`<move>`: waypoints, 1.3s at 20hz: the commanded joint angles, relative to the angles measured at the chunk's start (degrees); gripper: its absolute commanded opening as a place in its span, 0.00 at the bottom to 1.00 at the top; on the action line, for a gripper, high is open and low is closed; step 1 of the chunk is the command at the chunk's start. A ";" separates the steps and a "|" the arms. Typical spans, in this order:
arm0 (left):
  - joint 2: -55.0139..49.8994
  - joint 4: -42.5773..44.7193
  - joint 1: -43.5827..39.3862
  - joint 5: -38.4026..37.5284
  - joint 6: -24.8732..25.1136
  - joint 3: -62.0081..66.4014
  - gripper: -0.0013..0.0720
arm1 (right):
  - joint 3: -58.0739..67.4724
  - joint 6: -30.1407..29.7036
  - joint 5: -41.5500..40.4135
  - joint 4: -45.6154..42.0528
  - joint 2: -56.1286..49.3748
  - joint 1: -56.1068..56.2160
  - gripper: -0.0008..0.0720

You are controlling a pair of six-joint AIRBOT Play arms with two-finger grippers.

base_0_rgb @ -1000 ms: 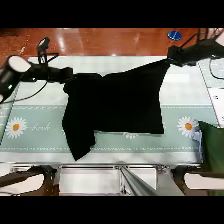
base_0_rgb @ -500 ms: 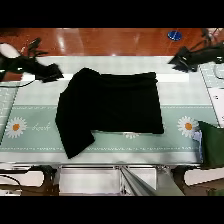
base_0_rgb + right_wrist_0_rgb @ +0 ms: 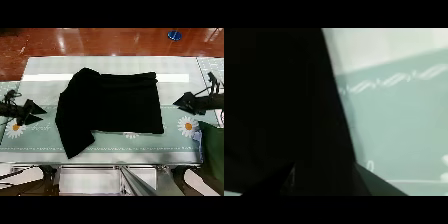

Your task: Fold the shirts.

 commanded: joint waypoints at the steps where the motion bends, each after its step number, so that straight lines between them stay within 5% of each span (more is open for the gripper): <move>1: -0.85 -1.25 -0.22 0.28 2.69 -5.57 0.71 | -9.03 -2.25 -1.84 4.61 7.04 -0.35 0.57; 9: -1.25 -0.68 -12.24 9.77 -1.95 -5.77 0.71 | -9.14 -2.03 -1.68 4.57 7.63 -0.35 0.57; 13: -3.32 -0.52 -15.93 8.37 -1.88 -5.75 0.70 | -9.11 -1.99 -2.97 4.57 7.63 -0.35 0.57; 14: -3.89 -0.52 -16.68 8.15 -1.81 -5.73 0.48 | -9.11 -1.73 -3.91 4.46 7.63 -0.63 0.58; 15: -4.02 -0.57 -17.16 8.28 -1.64 -5.70 0.14 | -9.11 -0.98 -4.63 4.04 7.63 -1.38 0.58; 16: -4.02 -0.61 -17.44 8.17 -1.07 -5.44 0.05 | -9.14 -0.33 -4.76 2.32 7.63 -2.27 0.58; 20: -3.91 -0.61 -17.35 6.12 0.72 -3.39 0.05 | -11.02 5.84 4.76 -12.57 7.58 -3.26 0.58; 26: -3.89 -0.81 -17.40 4.72 0.68 -0.59 0.05 | -21.51 3.78 5.84 -5.38 7.56 -3.19 0.58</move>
